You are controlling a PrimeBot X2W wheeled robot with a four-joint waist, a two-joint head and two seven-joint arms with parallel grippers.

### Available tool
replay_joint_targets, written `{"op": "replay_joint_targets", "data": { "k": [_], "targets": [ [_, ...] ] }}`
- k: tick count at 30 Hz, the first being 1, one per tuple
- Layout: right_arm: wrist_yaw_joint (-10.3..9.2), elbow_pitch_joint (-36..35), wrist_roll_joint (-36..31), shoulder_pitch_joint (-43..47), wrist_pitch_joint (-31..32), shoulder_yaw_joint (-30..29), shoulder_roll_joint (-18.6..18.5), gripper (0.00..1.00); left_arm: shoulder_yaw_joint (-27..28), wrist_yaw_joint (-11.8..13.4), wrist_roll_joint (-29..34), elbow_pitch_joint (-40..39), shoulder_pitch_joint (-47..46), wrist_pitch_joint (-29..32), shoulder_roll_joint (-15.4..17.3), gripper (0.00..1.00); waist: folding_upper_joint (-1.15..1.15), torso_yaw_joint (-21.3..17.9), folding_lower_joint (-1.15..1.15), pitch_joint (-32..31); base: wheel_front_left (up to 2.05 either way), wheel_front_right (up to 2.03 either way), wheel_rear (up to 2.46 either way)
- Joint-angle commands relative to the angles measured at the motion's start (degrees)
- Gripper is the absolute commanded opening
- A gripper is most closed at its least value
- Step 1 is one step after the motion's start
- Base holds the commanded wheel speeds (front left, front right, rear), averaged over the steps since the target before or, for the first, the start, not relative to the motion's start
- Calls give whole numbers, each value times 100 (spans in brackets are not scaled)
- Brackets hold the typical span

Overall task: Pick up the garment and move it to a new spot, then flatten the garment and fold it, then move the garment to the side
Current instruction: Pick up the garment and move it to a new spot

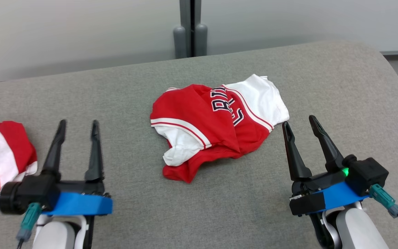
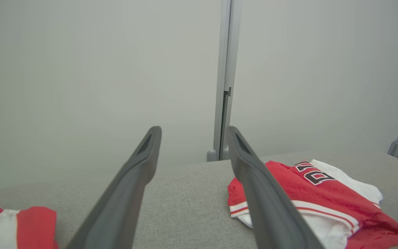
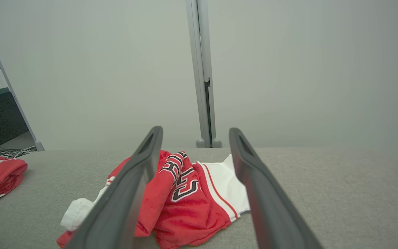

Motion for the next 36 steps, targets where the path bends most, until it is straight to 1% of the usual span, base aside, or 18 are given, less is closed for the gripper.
{"op": "replay_joint_targets", "data": {
  "k": [1,4,5,9,13,25,36],
  "targets": [
    [3,32,-45,84,-20,-23,-19,100,227,52,123,-136,194,-25,-66,100,0,58,0,-49,0,0,0],
    [3,63,-82,161,-20,-66,-19,100,615,67,297,-331,451,-21,-156,100,0,153,0,-135,0,0,0],
    [3,63,-82,161,-20,-66,-19,100,615,67,297,-331,451,-21,-156,100,0,153,0,-135,0,0,0],
    [3,126,-132,226,-20,-126,-19,100,979,73,499,-410,736,-21,-288,100,0,275,0,-237,0,0,0],
    [3,215,-208,320,-20,-179,-20,100,1211,0,623,-346,941,-22,-381,100,0,383,0,-342,0,0,0],
    [3,506,-416,586,-20,-276,-20,100,1462,-143,807,-47,1223,-22,-626,100,0,492,0,-588,0,0,0],
    [3,727,-495,654,-20,-341,-20,100,1517,-223,902,103,1280,-22,-709,100,0,504,0,-681,0,0,0]
  ]
}}
